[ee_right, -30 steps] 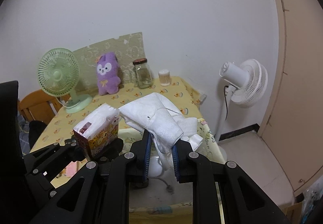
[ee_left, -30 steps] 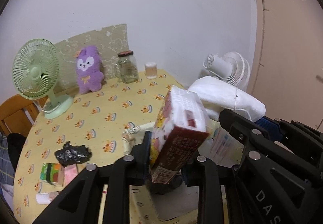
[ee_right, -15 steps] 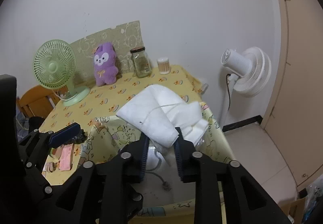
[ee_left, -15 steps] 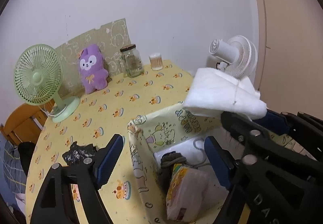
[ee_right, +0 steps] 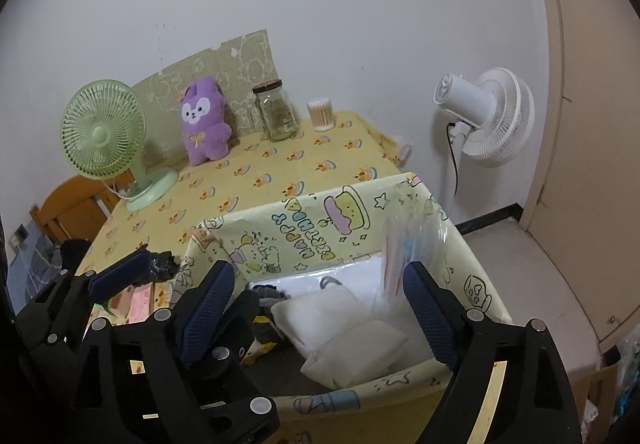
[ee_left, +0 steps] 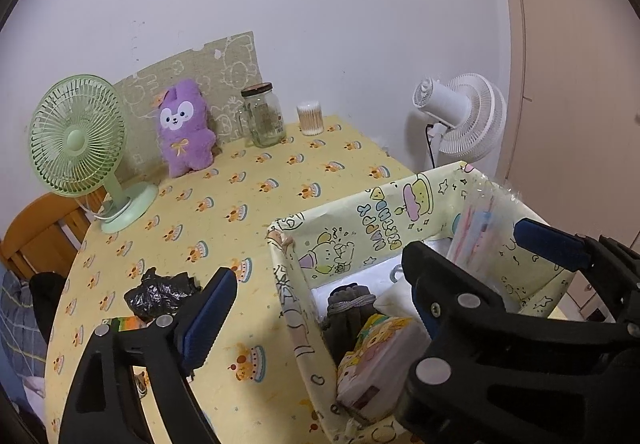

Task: Organize soft objects
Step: 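Open the left gripper to drop the tissue box while right releases the cloth into the box, then move both tools back to the remaining items on the table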

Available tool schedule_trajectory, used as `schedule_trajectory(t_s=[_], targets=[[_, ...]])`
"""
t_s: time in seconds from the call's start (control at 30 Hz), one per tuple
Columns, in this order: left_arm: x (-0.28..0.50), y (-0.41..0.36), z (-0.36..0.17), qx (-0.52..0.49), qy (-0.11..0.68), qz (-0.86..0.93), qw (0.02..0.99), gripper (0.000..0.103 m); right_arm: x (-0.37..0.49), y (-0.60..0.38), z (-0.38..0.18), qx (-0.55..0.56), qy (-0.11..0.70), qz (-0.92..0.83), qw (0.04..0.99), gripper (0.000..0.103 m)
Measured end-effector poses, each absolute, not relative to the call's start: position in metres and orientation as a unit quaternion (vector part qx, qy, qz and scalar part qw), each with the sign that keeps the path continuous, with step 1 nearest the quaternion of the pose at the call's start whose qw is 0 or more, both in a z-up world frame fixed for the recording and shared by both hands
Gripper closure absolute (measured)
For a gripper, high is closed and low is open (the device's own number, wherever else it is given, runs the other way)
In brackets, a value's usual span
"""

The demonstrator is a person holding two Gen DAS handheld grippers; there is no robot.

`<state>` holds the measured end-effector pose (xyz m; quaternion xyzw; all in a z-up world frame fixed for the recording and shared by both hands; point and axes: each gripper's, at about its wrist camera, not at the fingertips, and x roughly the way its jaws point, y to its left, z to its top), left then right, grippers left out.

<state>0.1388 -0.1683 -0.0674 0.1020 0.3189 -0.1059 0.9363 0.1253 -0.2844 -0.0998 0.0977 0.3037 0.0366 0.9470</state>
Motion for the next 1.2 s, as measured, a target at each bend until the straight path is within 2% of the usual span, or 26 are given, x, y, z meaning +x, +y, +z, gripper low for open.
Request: schedule_trajectory(t_s=[0.67,0.93,1.2], targets=[[0.11,-0.127,-0.038,0.076,0.286,-0.103,0.95,0.011,0.092,-0.243,-0.064,0.063,0.267,0.037,0.961,0.014],[0.098,-0.112,-0.026,0.071,0.273,-0.103,0.954,0.007,0.079,-0.229,-0.049,0.051,0.251,0.03,0.966,0.01],[0.087,-0.091,-0.013,0.065,0.251,-0.104,0.96,0.002,0.07,-0.211,-0.037,0.056,0.235,0.027,0.97,0.001]])
